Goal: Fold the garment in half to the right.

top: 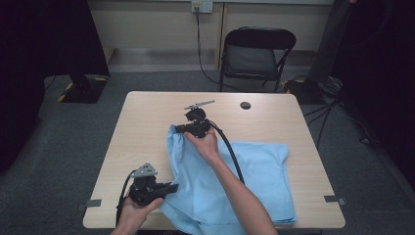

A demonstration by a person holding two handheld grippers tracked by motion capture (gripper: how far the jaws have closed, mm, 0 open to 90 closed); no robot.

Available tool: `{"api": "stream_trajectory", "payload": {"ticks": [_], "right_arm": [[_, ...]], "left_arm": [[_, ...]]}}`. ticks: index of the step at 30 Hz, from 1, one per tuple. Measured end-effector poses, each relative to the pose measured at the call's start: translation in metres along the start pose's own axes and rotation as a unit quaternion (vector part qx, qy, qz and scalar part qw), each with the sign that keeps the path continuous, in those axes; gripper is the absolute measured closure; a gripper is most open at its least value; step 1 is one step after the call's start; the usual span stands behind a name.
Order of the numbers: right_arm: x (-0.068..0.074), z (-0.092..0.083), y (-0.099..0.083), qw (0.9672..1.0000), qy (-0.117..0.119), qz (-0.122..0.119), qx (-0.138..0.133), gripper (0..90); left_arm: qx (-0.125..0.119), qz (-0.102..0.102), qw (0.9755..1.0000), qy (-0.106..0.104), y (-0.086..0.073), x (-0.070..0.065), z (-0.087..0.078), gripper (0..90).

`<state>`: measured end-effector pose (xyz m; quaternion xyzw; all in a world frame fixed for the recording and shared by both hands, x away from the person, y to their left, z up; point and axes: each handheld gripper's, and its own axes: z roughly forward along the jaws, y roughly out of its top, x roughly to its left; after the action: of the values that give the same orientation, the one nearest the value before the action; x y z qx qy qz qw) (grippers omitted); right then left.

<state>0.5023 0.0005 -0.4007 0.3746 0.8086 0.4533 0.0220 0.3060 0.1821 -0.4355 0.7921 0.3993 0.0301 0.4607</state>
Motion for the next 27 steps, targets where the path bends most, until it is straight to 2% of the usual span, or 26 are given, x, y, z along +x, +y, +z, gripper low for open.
{"api": "stream_trajectory", "payload": {"ticks": [3,11,14,20,27], "right_arm": [[0.005,-0.004,0.003,0.9999,0.007,-0.001,-0.011,88.7],[0.014,-0.013,0.015,0.9997,0.009,-0.011,-0.021,88.8],[0.018,-0.017,0.023,0.9993,-0.004,-0.034,-0.017,88.8],[0.022,-0.028,0.037,0.999,-0.001,-0.036,-0.024,88.9],[0.026,-0.047,0.051,0.9985,0.003,-0.032,-0.045,88.9]], "left_arm": [[-0.006,0.004,1.0,-0.001,0.003,-0.001,-0.005,85.9],[-0.022,0.015,0.9996,0.003,0.013,-0.005,-0.019,86.0],[-0.027,0.014,0.9995,0.01,0.016,-0.009,-0.024,86.0],[-0.036,0.021,0.9989,0.023,0.025,-0.011,-0.04,86.0],[-0.052,0.029,0.9977,0.033,0.033,-0.01,-0.059,86.1]]}}
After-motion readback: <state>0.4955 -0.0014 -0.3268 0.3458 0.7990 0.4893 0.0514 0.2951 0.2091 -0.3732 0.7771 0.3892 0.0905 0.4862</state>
